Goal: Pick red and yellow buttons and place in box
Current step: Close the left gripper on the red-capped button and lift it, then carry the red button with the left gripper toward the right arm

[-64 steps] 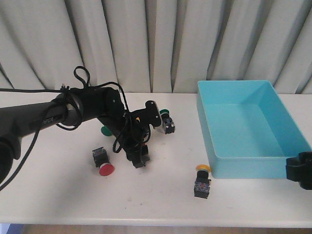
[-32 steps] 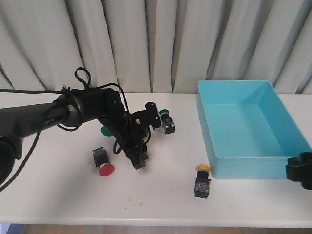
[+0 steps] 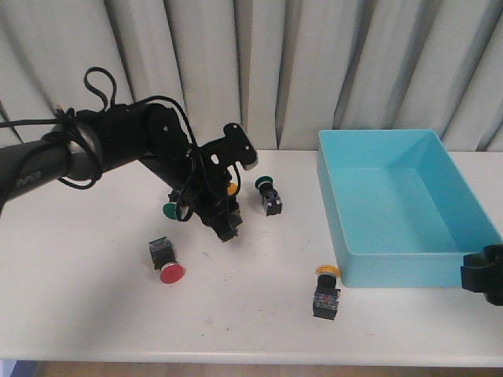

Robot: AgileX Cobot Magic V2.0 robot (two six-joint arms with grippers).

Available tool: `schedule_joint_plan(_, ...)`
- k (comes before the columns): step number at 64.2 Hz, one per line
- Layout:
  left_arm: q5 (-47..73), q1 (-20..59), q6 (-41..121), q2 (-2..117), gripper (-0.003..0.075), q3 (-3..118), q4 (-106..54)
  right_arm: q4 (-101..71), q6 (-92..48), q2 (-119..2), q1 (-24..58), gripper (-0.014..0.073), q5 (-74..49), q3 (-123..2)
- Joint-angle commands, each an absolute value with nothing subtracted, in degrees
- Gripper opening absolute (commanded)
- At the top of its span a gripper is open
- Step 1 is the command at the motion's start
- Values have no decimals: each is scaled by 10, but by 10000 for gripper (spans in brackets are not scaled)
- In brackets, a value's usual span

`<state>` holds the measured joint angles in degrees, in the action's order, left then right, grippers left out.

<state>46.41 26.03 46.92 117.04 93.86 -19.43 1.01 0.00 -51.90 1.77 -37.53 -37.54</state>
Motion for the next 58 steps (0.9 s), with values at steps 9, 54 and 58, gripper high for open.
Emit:
schedule_joint_plan(9,469,261,376,1074,195,955,-206,15,0,-516,14,456,-348,-392)
schedule_joint_plan(54,285,258,292,793,195,697,-224,15,0,-516,14,456,-349,-392)
schedule_joint_plan(58,228,260,285,755,195,634,-257,15,0,-516,14,456,-349,-392)
